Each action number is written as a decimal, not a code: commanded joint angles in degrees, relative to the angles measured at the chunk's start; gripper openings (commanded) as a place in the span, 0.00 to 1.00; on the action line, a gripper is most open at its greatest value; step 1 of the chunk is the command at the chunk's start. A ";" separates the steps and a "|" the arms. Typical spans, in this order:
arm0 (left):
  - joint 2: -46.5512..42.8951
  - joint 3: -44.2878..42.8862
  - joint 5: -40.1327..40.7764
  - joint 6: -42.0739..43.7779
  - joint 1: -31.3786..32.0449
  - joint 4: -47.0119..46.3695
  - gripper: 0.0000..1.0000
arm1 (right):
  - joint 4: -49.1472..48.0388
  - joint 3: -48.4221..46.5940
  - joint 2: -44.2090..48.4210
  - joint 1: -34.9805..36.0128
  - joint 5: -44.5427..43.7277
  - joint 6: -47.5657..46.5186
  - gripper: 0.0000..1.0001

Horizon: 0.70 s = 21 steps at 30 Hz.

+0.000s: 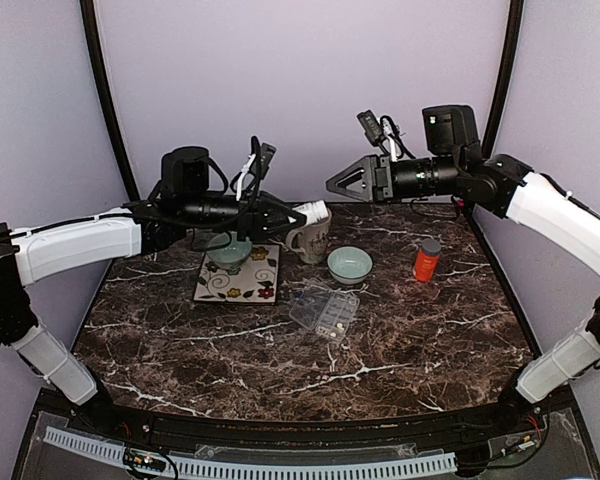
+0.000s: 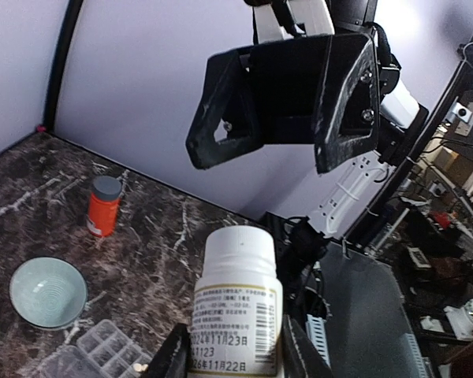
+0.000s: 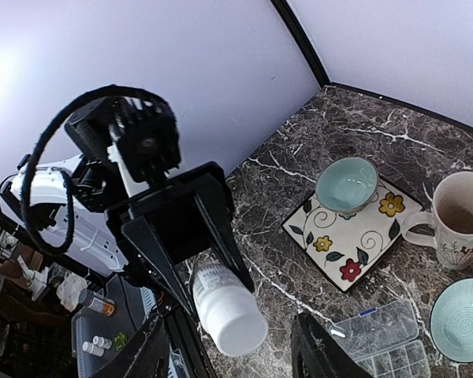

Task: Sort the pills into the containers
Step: Screw the lid of the pill bottle onto the pill bottle.

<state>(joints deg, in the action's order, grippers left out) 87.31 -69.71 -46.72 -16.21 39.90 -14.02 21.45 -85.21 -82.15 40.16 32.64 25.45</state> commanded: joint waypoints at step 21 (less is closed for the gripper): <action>6.76 -4.40 -21.54 -17.45 -2.46 -10.45 0.00 | 1.11 2.55 1.28 4.44 0.76 -7.95 0.48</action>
<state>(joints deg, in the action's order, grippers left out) 94.17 -72.20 -65.82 -32.29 37.98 -22.17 22.87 -83.31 -81.62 43.59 33.69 18.94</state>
